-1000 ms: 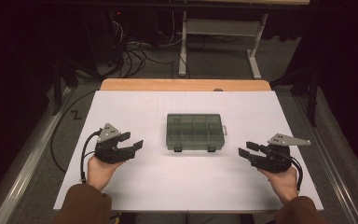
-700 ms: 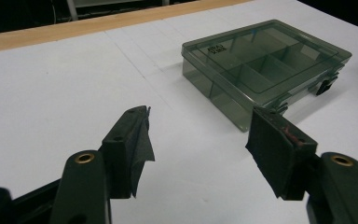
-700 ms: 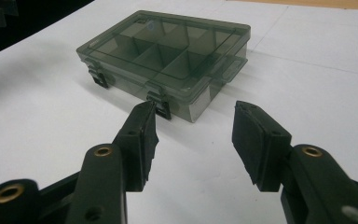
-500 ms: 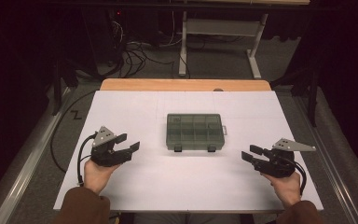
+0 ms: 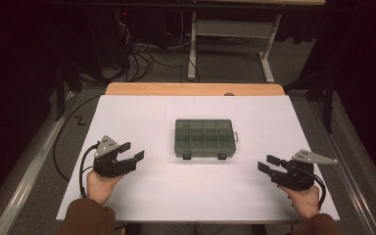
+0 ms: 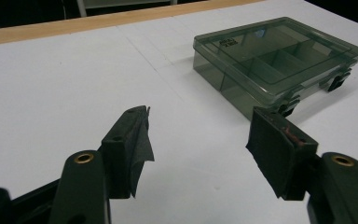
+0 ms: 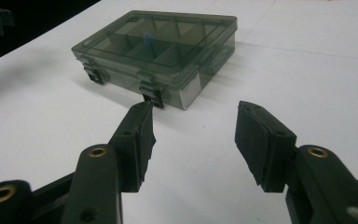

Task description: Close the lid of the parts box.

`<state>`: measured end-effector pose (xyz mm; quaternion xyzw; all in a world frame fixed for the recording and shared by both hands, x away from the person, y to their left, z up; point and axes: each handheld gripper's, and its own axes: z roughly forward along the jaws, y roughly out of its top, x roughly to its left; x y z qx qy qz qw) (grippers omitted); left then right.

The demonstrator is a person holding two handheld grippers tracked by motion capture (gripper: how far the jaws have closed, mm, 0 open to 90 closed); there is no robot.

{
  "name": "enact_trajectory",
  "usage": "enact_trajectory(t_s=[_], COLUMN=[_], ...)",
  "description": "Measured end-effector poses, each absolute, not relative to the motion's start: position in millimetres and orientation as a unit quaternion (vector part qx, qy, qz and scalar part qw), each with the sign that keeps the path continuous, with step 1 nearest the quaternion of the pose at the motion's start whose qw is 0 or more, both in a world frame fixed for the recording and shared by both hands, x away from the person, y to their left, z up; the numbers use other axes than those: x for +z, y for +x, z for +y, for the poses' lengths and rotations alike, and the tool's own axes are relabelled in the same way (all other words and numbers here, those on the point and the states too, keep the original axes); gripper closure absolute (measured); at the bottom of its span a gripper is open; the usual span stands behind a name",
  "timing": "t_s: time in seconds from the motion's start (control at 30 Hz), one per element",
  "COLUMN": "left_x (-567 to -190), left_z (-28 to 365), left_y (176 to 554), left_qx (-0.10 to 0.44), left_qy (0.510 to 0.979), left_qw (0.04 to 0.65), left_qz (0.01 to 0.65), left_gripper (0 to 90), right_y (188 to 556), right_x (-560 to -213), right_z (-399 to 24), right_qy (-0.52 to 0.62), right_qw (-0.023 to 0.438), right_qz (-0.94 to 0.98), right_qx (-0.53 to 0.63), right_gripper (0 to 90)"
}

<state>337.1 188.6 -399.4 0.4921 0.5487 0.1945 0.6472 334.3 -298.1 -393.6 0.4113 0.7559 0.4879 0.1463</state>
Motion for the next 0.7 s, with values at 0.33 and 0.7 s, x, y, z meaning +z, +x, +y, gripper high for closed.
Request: enact_trajectory(t_s=[0.33, 0.7], left_x=[-406.9, -418.7], left_z=[190.4, 189.0], left_y=[336.1, 332.9], left_qx=[0.199, 0.202], left_qy=[0.488, 0.487], left_qw=[0.646, 0.646], left_qz=[0.552, 0.552], left_gripper=[38.4, 38.4], right_y=[331.0, 328.5], right_x=[-400.1, -408.3], right_z=[-307.3, -316.6], right_qy=[0.425, 0.434], right_qw=[0.153, 0.164], right_qz=[0.746, 0.739], right_qx=[0.489, 0.489], right_gripper=[46.8, 45.7])
